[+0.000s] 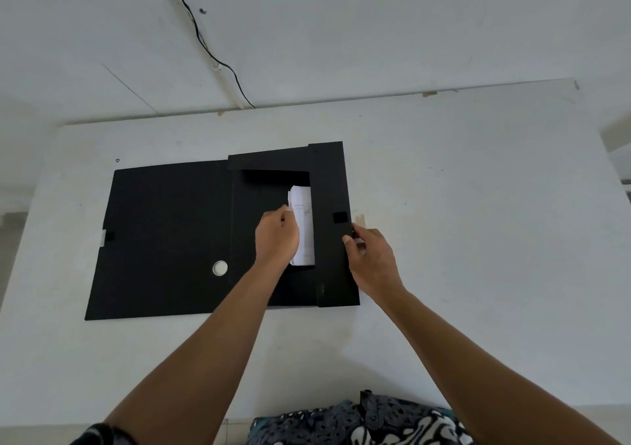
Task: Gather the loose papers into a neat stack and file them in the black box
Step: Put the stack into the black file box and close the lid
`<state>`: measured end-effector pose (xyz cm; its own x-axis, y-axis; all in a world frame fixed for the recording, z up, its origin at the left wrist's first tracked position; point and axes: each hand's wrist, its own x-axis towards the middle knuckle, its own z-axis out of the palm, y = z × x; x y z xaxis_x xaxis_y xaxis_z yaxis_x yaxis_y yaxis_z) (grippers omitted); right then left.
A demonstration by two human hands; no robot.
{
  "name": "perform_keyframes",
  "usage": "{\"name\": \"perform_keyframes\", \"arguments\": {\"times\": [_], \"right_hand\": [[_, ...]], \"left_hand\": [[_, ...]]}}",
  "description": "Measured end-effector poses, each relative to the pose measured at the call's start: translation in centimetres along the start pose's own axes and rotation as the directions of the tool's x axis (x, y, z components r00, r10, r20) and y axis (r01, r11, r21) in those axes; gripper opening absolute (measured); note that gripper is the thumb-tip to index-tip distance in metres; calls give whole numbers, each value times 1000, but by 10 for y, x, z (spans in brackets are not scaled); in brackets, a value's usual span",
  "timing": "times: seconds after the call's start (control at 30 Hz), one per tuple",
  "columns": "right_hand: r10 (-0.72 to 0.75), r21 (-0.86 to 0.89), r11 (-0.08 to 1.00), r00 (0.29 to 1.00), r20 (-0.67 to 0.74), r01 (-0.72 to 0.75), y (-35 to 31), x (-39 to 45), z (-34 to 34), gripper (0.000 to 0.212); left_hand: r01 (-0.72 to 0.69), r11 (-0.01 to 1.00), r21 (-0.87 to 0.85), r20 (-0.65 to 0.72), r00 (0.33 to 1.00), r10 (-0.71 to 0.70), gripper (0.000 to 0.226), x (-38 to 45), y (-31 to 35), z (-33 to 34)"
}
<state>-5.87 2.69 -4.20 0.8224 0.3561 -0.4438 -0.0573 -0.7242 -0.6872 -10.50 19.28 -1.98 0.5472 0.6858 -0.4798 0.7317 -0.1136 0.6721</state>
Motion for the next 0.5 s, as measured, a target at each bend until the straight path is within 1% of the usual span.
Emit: {"name": "perform_keyframes", "arguments": {"times": [0.07,0.1,0.17,0.23,0.3,0.37,0.4,0.5], "right_hand": [[-5,-33,999,1000,-11,5,-3,-3,-1,50],[-33,-62,998,999,-36,30,-5,-6,-2,54],[-160,-162,977,980,-116,140,-10,-9,-4,56],[-322,-284,919,936,-141,274,-20,-10,1,54],[-448,-362,848,889,-98,387,-36,-10,14,53],[-518,-374,797,855,-17,475,-57,-14,35,52],[-550,-374,768,835,30,520,-67,-17,49,53],[-640,-361,659,744,193,660,-96,-30,96,57]], "left_hand": [[15,1000,-4,42,999,-15,35,-4,-4,-4],[4,1000,0,34,999,-4,42,-6,-6,-10],[-22,1000,21,-29,999,22,48,-12,-15,-28],[-36,998,56,-129,991,43,48,-14,-37,-54],[-16,991,130,-222,974,45,48,-14,-68,-86],[36,982,185,-312,950,24,49,-14,-101,-121],[71,977,203,-350,937,5,49,-15,-115,-139],[207,951,229,-427,900,-93,53,-17,-157,-186]]}}
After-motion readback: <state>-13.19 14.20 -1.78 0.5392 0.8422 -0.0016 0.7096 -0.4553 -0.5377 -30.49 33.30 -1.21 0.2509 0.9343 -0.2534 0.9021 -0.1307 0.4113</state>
